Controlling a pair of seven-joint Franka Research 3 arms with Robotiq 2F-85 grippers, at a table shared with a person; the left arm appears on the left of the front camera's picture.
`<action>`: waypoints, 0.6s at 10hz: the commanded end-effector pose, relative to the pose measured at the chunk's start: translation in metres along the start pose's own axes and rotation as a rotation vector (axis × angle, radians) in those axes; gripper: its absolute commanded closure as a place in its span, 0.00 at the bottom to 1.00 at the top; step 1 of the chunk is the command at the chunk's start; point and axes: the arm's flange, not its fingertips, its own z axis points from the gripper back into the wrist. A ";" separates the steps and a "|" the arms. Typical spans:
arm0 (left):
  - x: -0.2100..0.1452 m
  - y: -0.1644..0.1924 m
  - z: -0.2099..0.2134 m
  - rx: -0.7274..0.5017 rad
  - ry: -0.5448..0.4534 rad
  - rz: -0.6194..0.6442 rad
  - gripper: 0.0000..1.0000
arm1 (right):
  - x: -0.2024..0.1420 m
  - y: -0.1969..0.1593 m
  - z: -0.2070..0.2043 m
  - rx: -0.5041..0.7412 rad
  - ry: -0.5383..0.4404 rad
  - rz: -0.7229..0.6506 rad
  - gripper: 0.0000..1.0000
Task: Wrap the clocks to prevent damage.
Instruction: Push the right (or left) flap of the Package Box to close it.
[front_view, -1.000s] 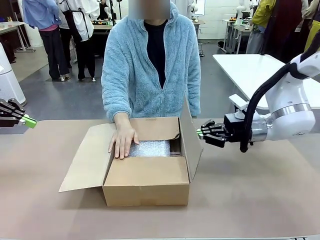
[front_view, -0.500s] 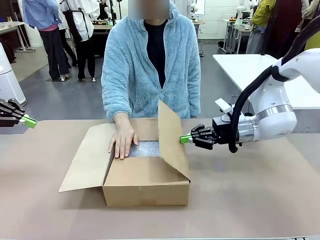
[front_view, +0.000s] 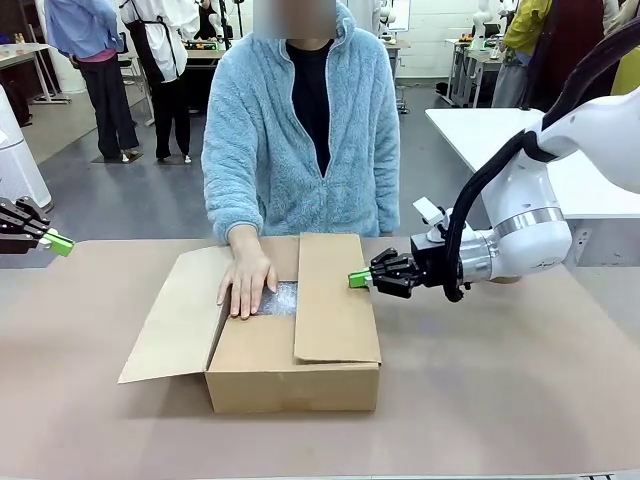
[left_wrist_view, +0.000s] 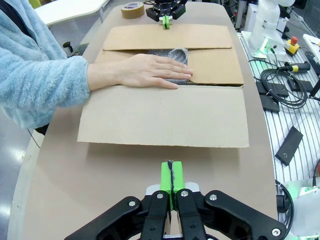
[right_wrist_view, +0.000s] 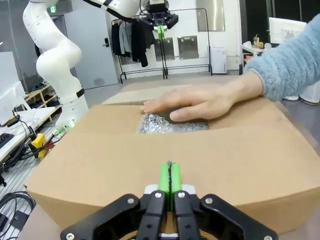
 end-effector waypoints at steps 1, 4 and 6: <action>0.000 -0.002 0.001 0.001 0.000 -0.007 1.00 | -0.011 -0.008 -0.007 -0.035 0.065 -0.027 0.99; 0.000 -0.002 0.001 0.001 0.000 -0.007 1.00 | -0.018 -0.002 -0.002 -0.012 0.106 0.006 0.99; 0.000 -0.002 0.001 0.001 0.000 -0.007 1.00 | 0.000 -0.001 -0.001 -0.002 0.006 -0.007 0.99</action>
